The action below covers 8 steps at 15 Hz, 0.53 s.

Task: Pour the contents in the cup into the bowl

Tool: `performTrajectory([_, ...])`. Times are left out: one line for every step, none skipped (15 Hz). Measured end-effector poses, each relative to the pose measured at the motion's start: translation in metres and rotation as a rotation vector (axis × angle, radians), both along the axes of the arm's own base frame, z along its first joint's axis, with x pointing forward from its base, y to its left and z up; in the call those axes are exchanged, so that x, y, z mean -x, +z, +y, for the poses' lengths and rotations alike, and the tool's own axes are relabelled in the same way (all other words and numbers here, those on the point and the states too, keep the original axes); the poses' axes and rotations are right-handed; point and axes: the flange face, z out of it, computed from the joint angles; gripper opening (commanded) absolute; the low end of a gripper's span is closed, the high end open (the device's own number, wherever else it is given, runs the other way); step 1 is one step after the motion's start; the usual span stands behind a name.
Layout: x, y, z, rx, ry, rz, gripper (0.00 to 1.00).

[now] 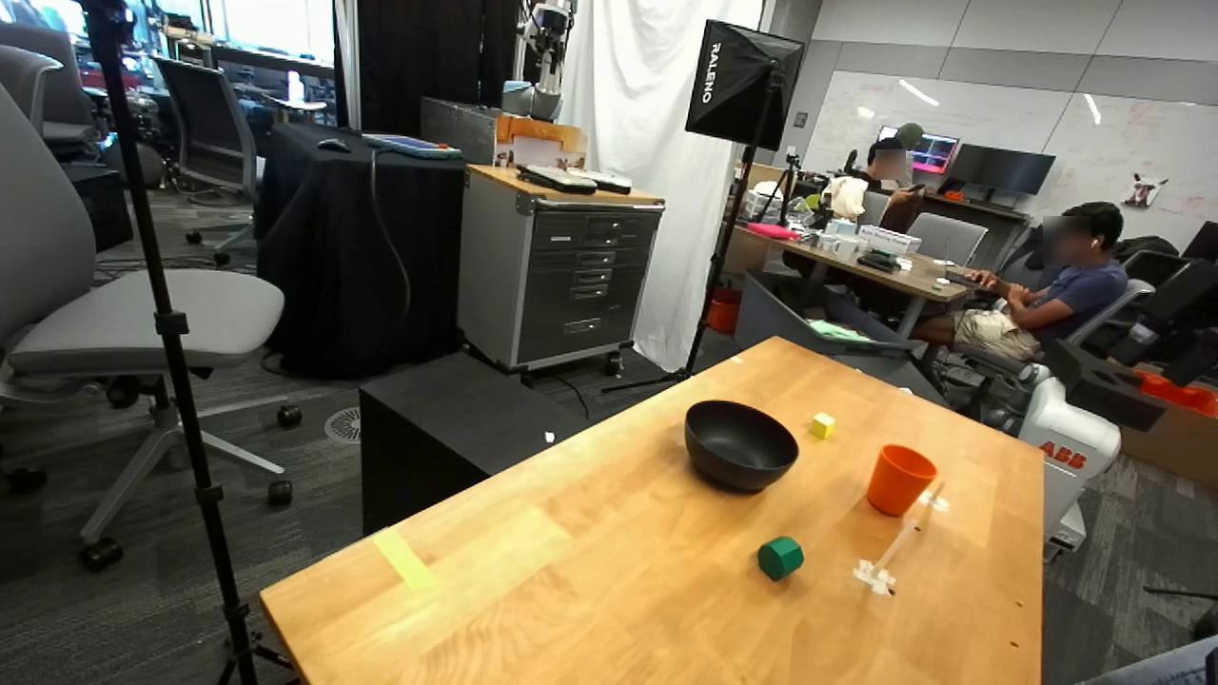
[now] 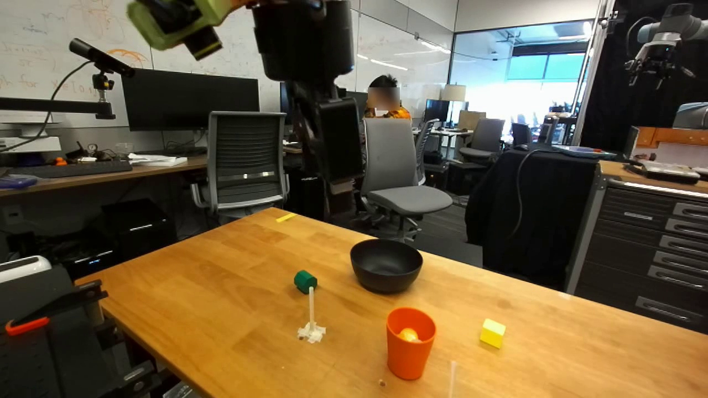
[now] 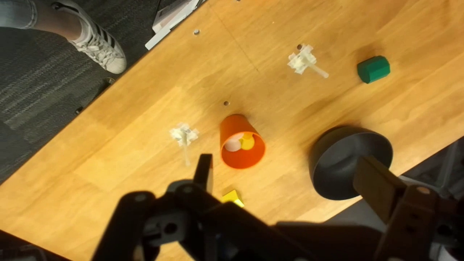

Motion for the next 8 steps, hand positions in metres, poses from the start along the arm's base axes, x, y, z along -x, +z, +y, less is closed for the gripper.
performTrajectory([-0.006,-0.001,-0.006,-0.002,-0.012,0.0,1.0])
performTrajectory([-0.012,-0.001,-0.013,-0.001,-0.024,-0.003,1.0])
performTrajectory([-0.018,0.0,-0.019,-0.001,-0.037,-0.005,1.0])
performTrajectory([-0.024,0.001,-0.025,0.0,-0.048,-0.007,1.0])
performTrajectory([-0.03,0.001,-0.031,0.0,-0.058,-0.008,1.0])
performTrajectory([-0.036,0.0,-0.037,0.001,-0.066,-0.007,1.0])
performTrajectory([-0.041,-0.003,-0.042,-0.002,-0.073,-0.004,1.0])
performTrajectory([-0.046,-0.008,-0.048,-0.005,-0.078,0.003,1.0])
